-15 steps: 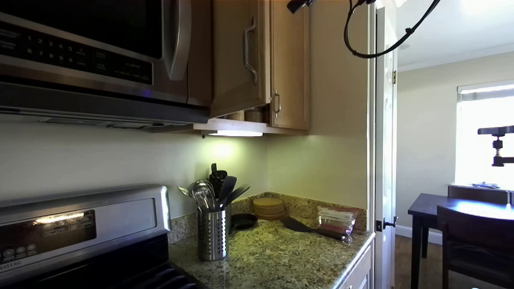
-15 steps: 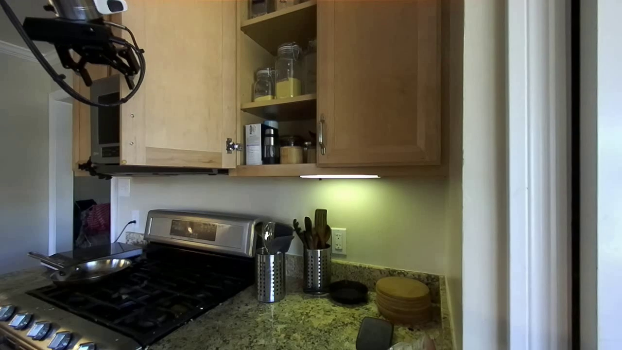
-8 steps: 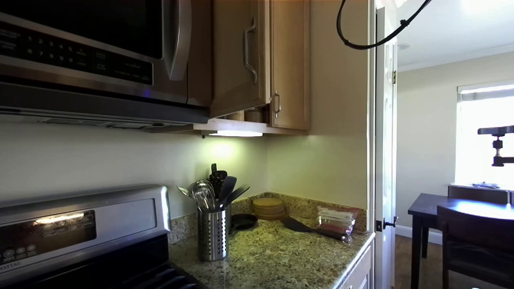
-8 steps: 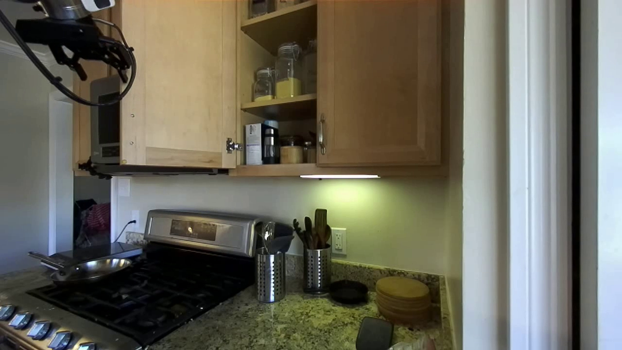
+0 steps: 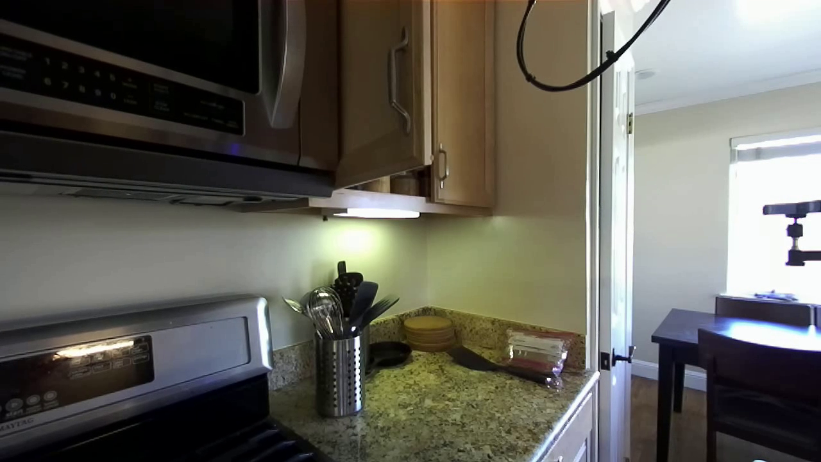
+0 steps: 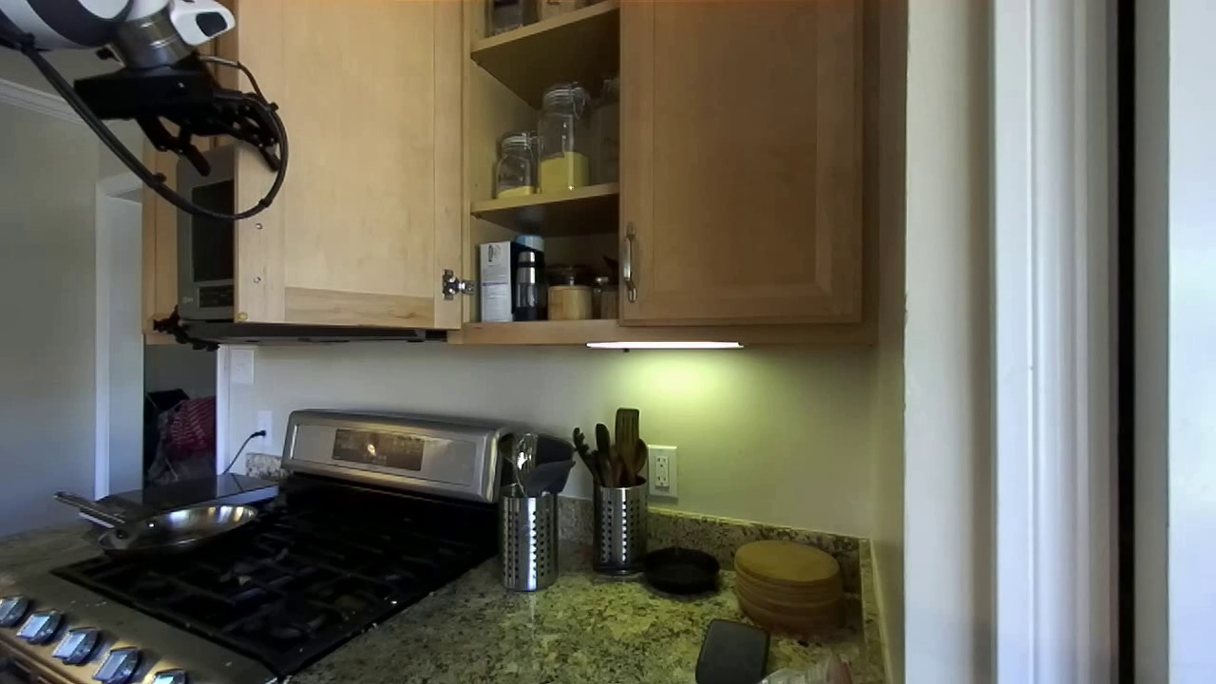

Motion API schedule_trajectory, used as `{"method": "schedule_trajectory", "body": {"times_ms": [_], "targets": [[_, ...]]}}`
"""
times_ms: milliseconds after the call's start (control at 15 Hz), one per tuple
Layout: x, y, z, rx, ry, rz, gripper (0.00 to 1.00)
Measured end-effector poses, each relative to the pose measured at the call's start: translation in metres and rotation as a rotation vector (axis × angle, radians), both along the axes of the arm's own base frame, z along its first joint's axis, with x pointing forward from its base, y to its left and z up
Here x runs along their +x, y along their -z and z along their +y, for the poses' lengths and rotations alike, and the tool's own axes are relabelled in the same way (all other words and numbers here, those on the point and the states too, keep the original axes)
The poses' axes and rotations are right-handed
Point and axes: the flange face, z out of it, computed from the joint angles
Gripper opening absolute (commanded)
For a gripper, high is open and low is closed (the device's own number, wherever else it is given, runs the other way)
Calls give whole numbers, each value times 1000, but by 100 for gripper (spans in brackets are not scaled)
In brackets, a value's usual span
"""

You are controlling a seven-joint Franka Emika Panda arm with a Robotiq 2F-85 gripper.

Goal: Close the drawer on the right side of the microwave

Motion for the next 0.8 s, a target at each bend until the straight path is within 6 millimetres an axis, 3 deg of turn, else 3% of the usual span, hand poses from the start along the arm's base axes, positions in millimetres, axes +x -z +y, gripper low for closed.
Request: {"method": "schedule_trajectory", "body": {"times_ms": [400,800], "targets": [[24,9,-17,-118,170,-79,100],[17,11,-22,-146,265,-104,100]]}}
